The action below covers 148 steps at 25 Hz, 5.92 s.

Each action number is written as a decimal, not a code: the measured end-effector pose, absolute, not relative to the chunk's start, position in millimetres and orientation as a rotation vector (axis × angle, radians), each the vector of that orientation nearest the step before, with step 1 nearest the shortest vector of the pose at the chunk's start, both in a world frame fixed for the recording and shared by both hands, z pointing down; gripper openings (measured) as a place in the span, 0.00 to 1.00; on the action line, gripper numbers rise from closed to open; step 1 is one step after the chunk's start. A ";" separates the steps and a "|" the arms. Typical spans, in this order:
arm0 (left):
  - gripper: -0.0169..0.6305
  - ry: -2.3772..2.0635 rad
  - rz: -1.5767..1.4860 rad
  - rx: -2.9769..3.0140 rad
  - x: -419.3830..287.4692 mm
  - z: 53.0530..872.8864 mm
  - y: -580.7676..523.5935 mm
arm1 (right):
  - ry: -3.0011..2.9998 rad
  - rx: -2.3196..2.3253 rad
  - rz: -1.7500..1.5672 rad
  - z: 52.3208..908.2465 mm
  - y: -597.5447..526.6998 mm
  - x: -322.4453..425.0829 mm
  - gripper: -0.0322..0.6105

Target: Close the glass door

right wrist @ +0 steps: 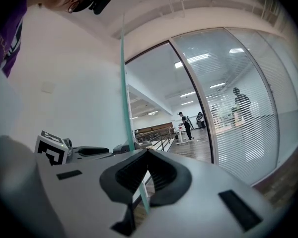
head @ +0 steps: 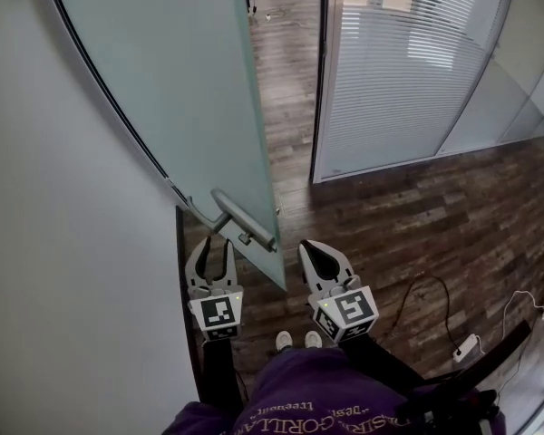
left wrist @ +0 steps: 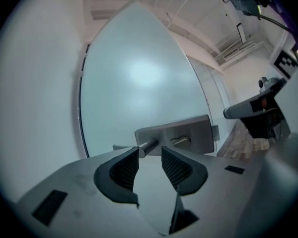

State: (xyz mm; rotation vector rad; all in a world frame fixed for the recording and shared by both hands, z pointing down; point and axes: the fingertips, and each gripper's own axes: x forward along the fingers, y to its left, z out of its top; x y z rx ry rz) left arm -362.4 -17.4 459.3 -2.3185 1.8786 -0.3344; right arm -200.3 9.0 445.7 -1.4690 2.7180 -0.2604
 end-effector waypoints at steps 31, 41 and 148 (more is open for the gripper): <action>0.27 1.039 -1.154 -1.783 -367.1 486.6 -68.1 | 2.639 -1.629 -0.186 441.5 18.6 -197.8 0.05; 0.26 1.048 -1.150 -1.768 -358.0 483.7 -74.4 | 2.641 -1.634 -0.162 435.2 23.1 -213.6 0.05; 0.24 1.124 -1.136 -1.880 -131.2 495.6 -443.6 | 2.490 -1.779 -0.068 425.2 -369.7 -68.3 0.05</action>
